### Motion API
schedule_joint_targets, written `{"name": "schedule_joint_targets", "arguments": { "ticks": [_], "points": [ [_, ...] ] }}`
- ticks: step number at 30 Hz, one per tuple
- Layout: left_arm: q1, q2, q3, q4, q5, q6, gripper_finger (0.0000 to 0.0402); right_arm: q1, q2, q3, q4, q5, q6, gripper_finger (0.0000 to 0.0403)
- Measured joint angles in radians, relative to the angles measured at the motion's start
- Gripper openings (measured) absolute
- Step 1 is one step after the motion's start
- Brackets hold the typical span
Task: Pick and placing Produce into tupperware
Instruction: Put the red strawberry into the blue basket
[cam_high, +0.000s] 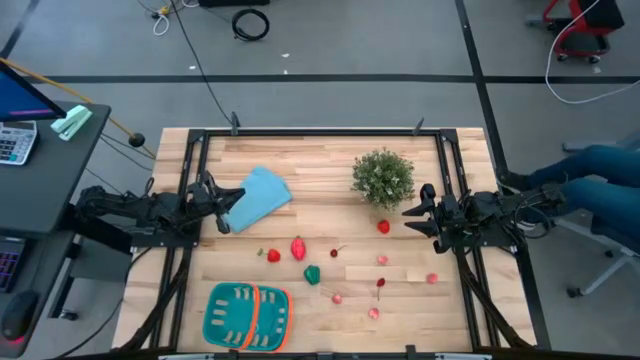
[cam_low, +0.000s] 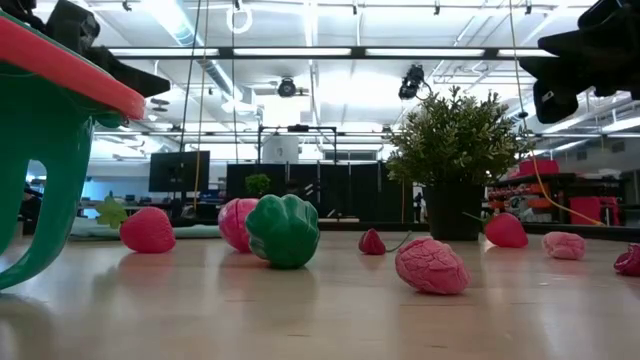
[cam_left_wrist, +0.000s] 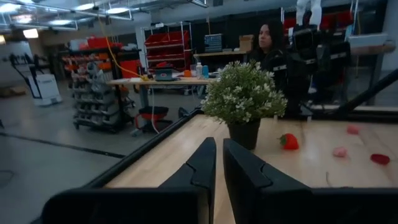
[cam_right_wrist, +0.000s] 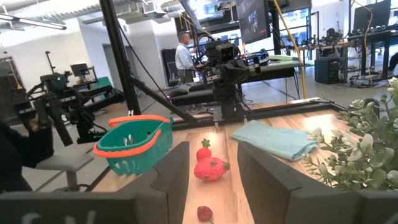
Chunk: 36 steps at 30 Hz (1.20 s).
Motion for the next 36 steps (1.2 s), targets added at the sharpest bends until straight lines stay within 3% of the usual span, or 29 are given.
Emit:
{"name": "schedule_joint_targets", "arguments": {
  "ticks": [36],
  "points": [
    [0.000,0.000,0.000,0.060,0.000,0.006,0.0031,0.000,0.000,0.000,0.000,0.000,0.000,0.0145]
  ]
}}
